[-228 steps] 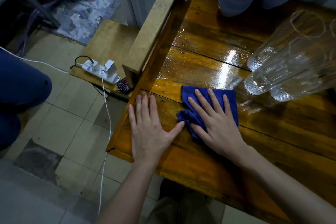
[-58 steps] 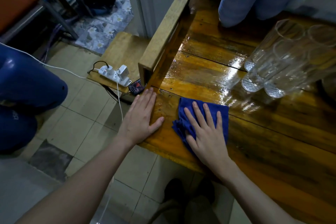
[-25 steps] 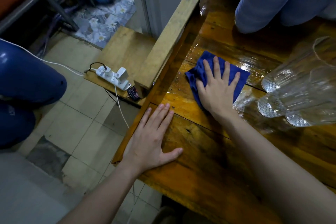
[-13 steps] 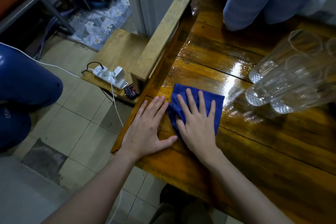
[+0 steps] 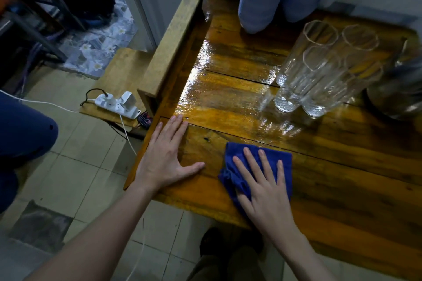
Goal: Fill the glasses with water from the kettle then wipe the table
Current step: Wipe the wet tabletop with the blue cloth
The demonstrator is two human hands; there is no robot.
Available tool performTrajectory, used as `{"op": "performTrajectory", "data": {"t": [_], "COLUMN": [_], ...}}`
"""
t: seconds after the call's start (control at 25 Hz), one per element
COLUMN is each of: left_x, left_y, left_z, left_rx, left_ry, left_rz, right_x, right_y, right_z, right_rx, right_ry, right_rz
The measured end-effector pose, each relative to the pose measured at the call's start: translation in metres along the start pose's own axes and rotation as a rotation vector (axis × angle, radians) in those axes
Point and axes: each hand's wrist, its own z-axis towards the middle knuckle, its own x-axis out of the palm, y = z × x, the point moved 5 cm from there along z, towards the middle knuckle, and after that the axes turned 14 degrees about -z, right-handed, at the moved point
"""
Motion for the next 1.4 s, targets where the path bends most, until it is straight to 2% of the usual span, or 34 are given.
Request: {"op": "performTrajectory", "data": {"t": [0.24, 0.8, 1.08, 1.4], "left_x": [0.001, 0.002, 0.001, 0.001], "left_y": [0.0, 0.0, 0.002, 0.002], "left_z": [0.0, 0.001, 0.003, 0.003], "left_rx": [0.028, 0.015, -0.019, -0.001], "left_ry": [-0.013, 0.019, 0.036, 0.008], "left_rz": [0.014, 0.024, 0.016, -0.006], "right_x": [-0.001, -0.019, -0.025, -0.032], "right_y": [-0.031, 0.012, 0.05, 0.039], "right_z": [-0.006, 0.14, 0.214, 0.33], "right_rx": [0.095, -0.211, -0.181, -0.013], "right_ry": [0.039, 0.022, -0.034, -0.04], "right_rz": [0.018, -0.027, -0.007, 0.058]}}
